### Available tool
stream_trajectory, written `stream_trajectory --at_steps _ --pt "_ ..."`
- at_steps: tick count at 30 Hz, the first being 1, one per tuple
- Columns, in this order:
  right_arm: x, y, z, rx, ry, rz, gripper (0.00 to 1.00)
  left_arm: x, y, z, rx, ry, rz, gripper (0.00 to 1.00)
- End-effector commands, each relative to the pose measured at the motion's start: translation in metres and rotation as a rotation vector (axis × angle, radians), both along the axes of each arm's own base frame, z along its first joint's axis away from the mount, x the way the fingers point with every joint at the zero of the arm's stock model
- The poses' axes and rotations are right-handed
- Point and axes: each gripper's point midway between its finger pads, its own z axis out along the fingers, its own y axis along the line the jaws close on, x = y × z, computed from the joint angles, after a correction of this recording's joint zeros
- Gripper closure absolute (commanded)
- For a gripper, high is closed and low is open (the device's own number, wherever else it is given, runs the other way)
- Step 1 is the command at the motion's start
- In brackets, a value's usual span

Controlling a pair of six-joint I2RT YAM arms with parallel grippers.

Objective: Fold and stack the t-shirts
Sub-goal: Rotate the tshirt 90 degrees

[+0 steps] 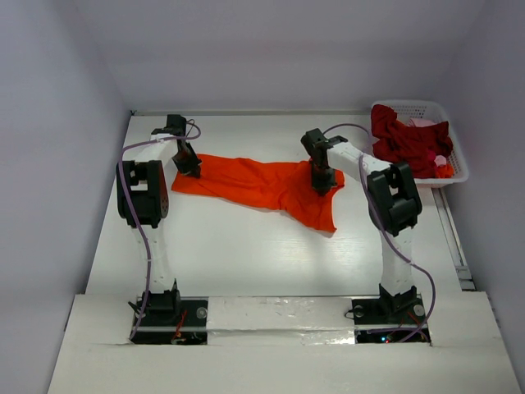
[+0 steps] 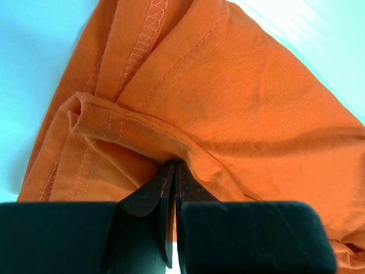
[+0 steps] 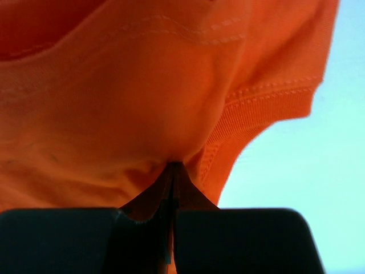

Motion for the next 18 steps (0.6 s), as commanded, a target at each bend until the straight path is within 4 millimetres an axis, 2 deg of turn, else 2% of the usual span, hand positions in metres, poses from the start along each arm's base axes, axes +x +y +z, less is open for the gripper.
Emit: stream_trajectory --at_steps 1,8,12,14,18 --pt "0.011 0.015 -0.009 0.05 -0.016 -0.01 1.0 0.004 0.004 0.012 0.014 -0.015 -0.006 1.0" --pt "0.019 0.021 -0.017 0.059 -0.007 -0.021 1.0 0.0 0.004 0.013 0.012 -0.014 -0.006 1.0" --pt "0.024 0.015 -0.019 0.073 -0.005 -0.048 1.0 -0.003 0.008 0.013 0.012 -0.009 0.004 1.0" --pt "0.031 0.004 -0.016 0.073 -0.011 -0.078 1.0 -0.007 0.008 0.012 0.009 -0.003 0.003 1.0" --pt "0.043 -0.005 -0.012 0.069 -0.014 -0.098 1.0 -0.014 0.009 0.01 0.014 0.009 -0.001 1.0"
